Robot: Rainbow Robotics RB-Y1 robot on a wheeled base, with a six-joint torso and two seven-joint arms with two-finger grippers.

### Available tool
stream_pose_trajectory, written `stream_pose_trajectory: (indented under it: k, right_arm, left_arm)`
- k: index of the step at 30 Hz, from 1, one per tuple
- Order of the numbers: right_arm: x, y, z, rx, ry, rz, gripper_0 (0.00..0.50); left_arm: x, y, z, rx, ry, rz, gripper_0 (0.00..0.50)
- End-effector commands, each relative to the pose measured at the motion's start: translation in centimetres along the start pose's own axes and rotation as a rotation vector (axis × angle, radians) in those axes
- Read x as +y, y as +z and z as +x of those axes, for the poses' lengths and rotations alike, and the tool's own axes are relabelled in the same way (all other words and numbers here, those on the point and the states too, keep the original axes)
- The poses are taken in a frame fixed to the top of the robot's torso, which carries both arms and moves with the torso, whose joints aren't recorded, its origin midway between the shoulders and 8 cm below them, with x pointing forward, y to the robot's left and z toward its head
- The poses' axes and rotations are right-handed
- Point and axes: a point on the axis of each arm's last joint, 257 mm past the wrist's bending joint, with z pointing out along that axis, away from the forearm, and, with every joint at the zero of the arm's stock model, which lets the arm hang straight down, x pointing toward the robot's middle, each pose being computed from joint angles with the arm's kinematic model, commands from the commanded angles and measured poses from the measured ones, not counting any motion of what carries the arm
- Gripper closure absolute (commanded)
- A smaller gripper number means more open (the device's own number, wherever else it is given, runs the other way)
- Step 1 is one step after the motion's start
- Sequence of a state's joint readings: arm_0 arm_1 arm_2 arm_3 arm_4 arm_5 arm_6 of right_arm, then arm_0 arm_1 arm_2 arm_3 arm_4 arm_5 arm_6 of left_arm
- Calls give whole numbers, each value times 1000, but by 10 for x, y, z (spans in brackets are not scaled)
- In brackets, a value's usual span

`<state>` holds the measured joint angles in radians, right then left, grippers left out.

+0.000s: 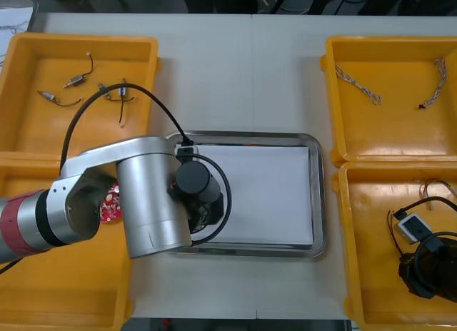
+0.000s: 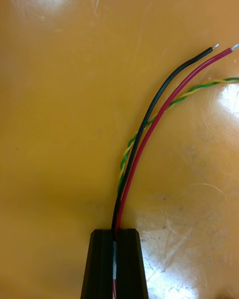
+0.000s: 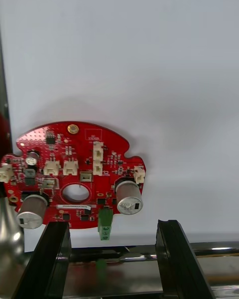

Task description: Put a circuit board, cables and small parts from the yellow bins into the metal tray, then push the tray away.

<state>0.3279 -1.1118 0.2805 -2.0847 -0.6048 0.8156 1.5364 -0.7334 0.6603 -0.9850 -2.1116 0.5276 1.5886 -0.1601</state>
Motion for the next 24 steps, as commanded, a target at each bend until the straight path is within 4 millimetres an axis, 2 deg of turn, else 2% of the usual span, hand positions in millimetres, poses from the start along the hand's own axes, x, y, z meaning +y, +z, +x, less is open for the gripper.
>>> stream_pose_trajectory:
  k: [1,8,14,16,24]
  right_arm:
    - [-7,1,13,33,20,9,500]
    - [-13,-27,-16,31,31,6,500]
    - [-17,-62,-38,49,35,-5,500]
    - [-19,-80,-47,54,30,-2,500]
    - [-23,-136,-89,25,-3,-21,500]
  left_arm:
    - [1,-37,-39,-49,-106,28,0]
    - [29,-63,-65,-50,-197,-16,0]
    - [67,-85,-83,-44,-286,-90,0]
    - [83,-93,-90,-43,-321,-120,0]
    - [113,-113,-123,-43,-464,-107,0]
